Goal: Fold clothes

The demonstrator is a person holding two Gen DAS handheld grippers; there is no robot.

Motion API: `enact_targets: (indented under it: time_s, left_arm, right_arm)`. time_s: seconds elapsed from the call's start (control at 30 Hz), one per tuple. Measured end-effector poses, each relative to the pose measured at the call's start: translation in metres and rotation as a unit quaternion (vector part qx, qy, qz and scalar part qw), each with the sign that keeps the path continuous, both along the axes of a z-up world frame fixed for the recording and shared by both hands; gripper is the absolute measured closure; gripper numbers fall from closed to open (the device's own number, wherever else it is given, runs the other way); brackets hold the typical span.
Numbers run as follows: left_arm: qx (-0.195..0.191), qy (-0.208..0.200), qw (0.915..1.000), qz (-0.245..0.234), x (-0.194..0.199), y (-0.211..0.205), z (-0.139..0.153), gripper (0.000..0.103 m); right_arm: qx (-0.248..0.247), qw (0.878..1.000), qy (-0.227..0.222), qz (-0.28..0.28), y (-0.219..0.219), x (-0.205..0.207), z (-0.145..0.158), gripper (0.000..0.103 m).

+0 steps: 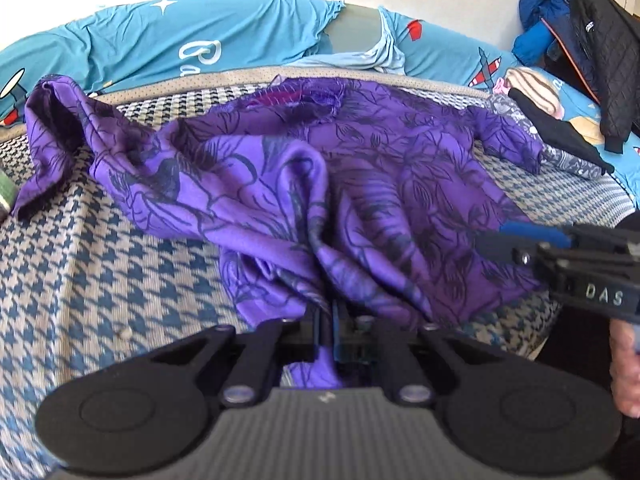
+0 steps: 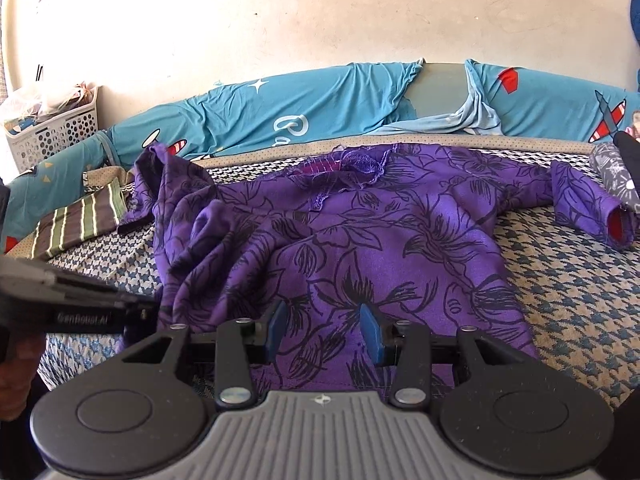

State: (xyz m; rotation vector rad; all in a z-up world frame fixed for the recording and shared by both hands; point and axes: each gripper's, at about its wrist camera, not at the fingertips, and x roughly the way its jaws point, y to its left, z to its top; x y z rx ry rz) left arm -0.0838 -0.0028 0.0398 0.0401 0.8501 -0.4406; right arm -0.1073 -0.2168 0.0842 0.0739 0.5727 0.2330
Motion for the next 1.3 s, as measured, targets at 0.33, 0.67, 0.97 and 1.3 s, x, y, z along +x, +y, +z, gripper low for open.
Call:
enact_targets:
  time_s: [0.33,0.67,0.97,1.3]
  left_arm:
    - [0.0,0.048,0.9977,0.047,-0.012,0.009,0.0,0.098]
    - [-0.137,0.037,0.9823,0.122,0.017,0.042,0.021,0.079]
    - [-0.165,0.047,0.9711,0.166,0.061,0.044,0.011,0.053]
    - [-0.203,0.057,0.9515,0.224,0.091,0.062,0.004,0.036]
  right_arm:
    - [-0.017,0.999,0.014,-0.042,-0.012,-0.001,0.0,0.062]
    - [-0.012,0.983,0.03,-0.181,-0.054,0.006,-0.002,0.039]
    - [0.004,0.976,0.068,-0.206,-0.069,0.012,-0.019,0.034]
    - [0.005,0.978,0.082,-0.192,-0.057,0.019,-0.026,0.033]
